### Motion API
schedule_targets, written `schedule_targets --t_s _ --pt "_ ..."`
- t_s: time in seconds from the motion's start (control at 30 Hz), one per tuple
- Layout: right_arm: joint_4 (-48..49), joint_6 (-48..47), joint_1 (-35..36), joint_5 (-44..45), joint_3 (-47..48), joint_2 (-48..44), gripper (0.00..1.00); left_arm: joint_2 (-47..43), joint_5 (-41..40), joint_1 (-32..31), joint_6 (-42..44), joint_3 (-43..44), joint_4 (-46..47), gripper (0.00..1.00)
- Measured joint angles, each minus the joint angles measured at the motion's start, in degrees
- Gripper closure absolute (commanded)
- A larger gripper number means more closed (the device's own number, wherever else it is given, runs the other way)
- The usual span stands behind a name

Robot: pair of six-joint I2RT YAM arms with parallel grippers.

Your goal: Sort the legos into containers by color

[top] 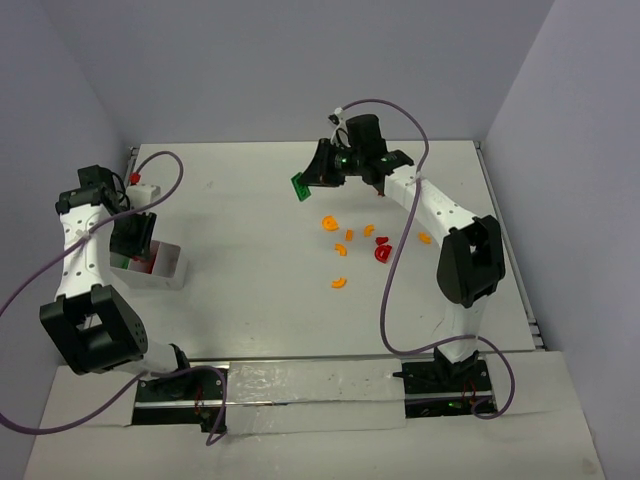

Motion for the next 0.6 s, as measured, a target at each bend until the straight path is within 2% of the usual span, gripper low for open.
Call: schedule_targets --t_s 0.2,0.4,0.43,0.47,0.6 --pt "0.0 0.1 0.0 -1.6 0.5 0.5 1.0 0.9 -2.6 0.3 -0.4 0.0 2.0 0.67" --pt "0.0 0.2 0.0 -2.7 1.2 1.2 1.0 1.2 -3.7 0.3 -0.4 0.5 3.3 0.41" --pt "0.0 0.2 0.0 -2.8 1.2 1.3 1.0 1.3 -3.7 0.3 -0.4 0.5 3.5 0.4" --pt "0.0 0.2 0.0 -2.8 1.2 1.3 1.0 1.3 -3.7 0.3 -0.5 0.5 3.6 0.32" --pt "-0.1 0.0 0.3 -2.7 1.6 1.3 1.0 1.4 -3.8 0.3 -0.3 0.7 3.7 0.26"
